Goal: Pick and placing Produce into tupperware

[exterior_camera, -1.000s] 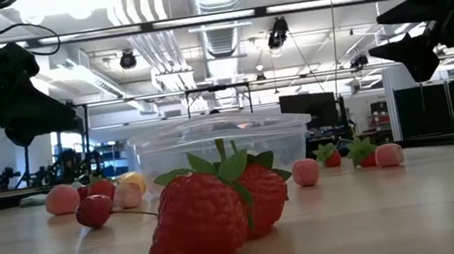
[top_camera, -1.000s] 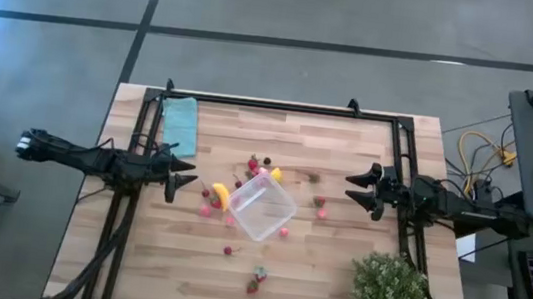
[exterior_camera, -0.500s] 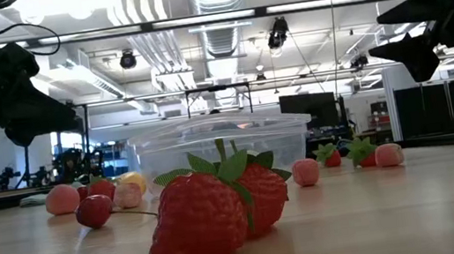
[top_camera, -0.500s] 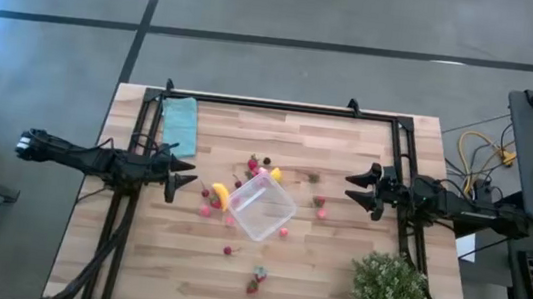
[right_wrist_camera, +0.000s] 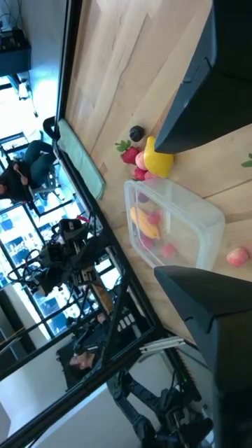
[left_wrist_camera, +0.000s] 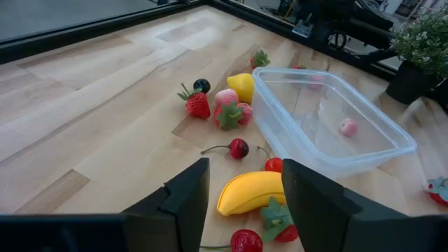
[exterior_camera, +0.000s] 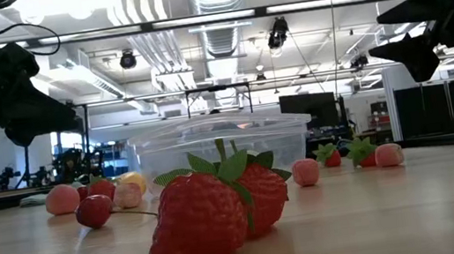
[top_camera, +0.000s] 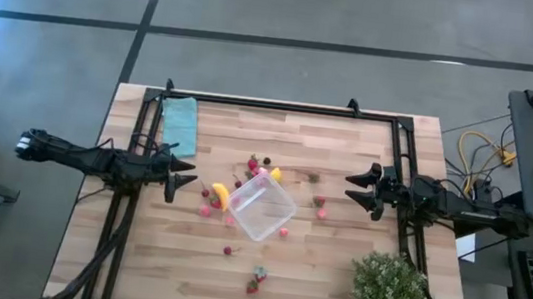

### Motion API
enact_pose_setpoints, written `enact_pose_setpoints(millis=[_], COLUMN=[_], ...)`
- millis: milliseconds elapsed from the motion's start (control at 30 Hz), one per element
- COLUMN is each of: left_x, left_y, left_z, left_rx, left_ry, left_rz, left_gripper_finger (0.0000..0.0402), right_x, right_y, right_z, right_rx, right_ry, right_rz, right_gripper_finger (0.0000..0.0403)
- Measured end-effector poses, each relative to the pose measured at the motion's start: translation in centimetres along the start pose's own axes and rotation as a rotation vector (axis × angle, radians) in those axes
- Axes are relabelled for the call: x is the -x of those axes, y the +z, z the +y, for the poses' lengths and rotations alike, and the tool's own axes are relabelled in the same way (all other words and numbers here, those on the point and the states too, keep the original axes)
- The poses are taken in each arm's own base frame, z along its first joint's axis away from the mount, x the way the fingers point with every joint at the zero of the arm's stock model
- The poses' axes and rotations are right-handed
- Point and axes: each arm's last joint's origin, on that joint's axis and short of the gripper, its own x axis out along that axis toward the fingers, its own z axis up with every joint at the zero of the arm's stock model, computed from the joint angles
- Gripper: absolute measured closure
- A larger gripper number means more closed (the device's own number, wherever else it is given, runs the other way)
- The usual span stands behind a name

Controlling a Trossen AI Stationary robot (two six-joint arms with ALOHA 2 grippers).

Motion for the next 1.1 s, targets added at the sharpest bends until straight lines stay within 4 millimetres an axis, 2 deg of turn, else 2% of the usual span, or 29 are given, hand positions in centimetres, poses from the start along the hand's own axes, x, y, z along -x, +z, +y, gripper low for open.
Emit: enact_pose_setpoints(millis=[533,600,667,733,900,1033,1100], left_x=[0.0,0.0,0.0,0.0,0.0,0.0,0.0], left_y=[0.0,0.0,0.0,0.0,0.0,0.0,0.0], left_z=[0.0,0.0,0.0,0.0,0.0,0.0,0.0], left_rx=[0.000,0.000,0.000,0.000,0.000,0.000,0.000], left_ry=[0.000,0.000,0.000,0.000,0.000,0.000,0.000], left_rz=[0.000,0.000,0.000,0.000,0.000,0.000,0.000], left_gripper_finger=[0.0237,0.0237,0.0237,0.0237,0.0237,0.0237,0.0237], right_x=[0.0,0.0,0.1,0.2,1.0,1.5,1.6], right_y=[0.2,0.7,1.3,2.0,4.3,5.4,5.5], right_z=[0.1,0.4,0.6,0.9,1.8,1.9,1.8], right_rx=[-0.003,-0.064,-0.263,-0.367,-0.335,-0.466,-0.479], right_ry=[0.011,0.039,0.076,0.101,0.195,0.196,0.151], right_rz=[-0.024,-0.079,-0.132,-0.217,-0.472,-0.635,-0.677], right_gripper_finger=[0.0131,0.0132,0.0135,0.0137,0.0136,0.0132,0.0131])
